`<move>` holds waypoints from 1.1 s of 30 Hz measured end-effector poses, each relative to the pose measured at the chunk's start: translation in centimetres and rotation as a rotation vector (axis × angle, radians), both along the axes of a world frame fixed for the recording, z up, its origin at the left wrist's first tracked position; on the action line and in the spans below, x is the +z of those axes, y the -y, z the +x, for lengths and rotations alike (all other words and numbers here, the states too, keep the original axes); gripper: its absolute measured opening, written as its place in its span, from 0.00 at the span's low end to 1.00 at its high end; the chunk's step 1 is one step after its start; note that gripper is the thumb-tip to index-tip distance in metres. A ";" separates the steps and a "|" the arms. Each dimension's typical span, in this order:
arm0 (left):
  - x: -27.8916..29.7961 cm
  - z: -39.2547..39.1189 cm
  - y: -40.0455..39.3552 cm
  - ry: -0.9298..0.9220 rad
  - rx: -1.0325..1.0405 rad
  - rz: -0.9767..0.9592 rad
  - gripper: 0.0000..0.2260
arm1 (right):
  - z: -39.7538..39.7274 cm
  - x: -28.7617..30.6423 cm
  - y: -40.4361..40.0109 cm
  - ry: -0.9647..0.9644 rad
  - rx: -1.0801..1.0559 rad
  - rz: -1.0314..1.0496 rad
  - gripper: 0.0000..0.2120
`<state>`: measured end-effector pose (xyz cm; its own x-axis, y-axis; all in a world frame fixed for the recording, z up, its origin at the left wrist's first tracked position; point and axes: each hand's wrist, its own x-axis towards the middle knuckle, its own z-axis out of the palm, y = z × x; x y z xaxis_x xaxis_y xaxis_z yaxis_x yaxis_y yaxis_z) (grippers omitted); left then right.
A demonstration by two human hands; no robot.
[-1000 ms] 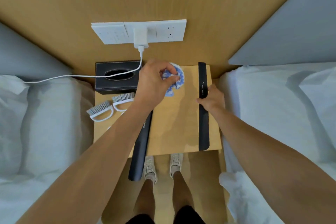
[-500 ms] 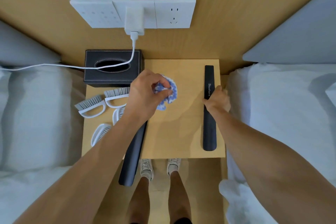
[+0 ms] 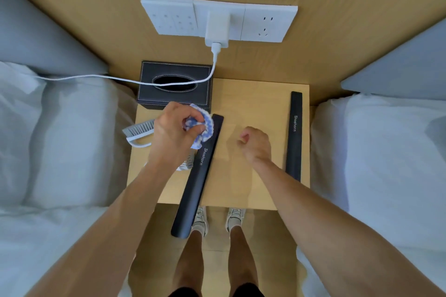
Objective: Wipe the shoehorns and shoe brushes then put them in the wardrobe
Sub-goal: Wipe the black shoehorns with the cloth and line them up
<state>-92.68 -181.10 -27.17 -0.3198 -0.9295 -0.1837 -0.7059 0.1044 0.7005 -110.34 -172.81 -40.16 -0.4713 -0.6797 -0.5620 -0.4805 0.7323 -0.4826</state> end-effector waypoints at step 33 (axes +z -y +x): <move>2.9 6.7 0.2 -0.045 -0.096 -0.155 0.09 | 3.5 3.9 0.9 0.525 -0.601 -0.001 0.06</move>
<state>-86.03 -181.34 -24.29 -0.4128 -0.9105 -0.0245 -0.6558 0.2785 0.7017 -106.79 -173.67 -36.27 -0.4314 -0.3941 -0.8116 0.2862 0.7933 -0.5373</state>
